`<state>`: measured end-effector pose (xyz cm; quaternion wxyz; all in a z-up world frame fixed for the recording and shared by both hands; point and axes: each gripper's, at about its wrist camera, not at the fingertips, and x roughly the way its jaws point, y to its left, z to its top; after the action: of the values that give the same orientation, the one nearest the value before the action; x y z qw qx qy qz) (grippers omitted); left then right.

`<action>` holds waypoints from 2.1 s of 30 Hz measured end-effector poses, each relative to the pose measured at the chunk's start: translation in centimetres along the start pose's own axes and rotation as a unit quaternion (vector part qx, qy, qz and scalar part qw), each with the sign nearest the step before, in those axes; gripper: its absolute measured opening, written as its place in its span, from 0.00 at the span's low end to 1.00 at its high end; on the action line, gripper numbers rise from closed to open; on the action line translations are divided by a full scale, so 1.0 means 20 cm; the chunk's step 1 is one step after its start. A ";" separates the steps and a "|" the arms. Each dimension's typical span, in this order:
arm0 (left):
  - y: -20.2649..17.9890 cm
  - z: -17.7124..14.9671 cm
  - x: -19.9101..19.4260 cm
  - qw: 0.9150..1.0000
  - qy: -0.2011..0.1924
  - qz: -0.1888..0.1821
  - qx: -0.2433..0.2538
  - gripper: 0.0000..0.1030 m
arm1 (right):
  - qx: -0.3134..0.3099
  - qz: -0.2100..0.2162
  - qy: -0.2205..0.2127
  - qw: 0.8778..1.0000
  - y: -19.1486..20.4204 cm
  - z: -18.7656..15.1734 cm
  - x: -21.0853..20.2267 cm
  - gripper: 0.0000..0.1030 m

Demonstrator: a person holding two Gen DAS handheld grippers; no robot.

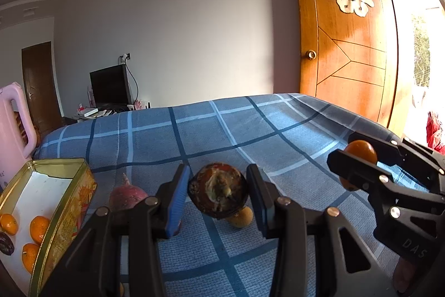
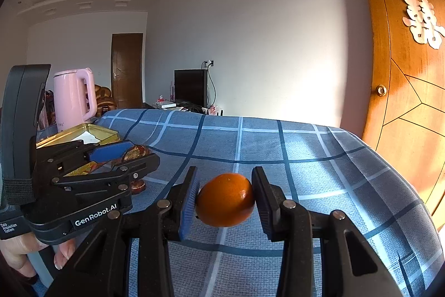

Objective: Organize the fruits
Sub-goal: 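Carry the passion fruit and mandarin toward the tin tray with both grippers, then lower both held fruits over the inside of the tin tray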

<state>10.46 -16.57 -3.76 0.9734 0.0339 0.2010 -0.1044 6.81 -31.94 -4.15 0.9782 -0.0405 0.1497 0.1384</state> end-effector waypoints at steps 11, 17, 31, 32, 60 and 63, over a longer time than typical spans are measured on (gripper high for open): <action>0.06 -0.02 -0.06 1.000 -0.003 0.010 0.001 0.43 | -0.008 0.022 0.004 1.000 0.10 0.01 0.01 0.40; 0.12 -0.03 -0.09 1.000 -0.003 0.016 -0.006 0.43 | -0.019 0.035 0.005 0.999 0.17 0.02 0.01 0.40; 0.28 -0.04 -0.19 0.999 -0.008 0.035 -0.021 0.43 | -0.043 0.069 0.004 0.997 0.34 0.08 0.04 0.40; 0.29 -0.04 -0.19 0.999 -0.009 0.037 -0.023 0.43 | -0.046 0.070 0.003 0.996 0.35 0.08 0.04 0.40; 0.63 -0.09 -0.39 0.994 -0.019 0.100 -0.046 0.43 | -0.080 0.138 -0.014 0.987 0.69 0.24 0.07 0.40; 0.67 -0.09 -0.41 0.993 -0.019 0.110 -0.049 0.43 | -0.086 0.145 -0.017 0.986 0.73 0.27 0.07 0.40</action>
<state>5.28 -1.75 -1.87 0.9831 0.0066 0.1828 0.0125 5.42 -16.89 0.05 0.9431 -0.0999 0.1245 0.2915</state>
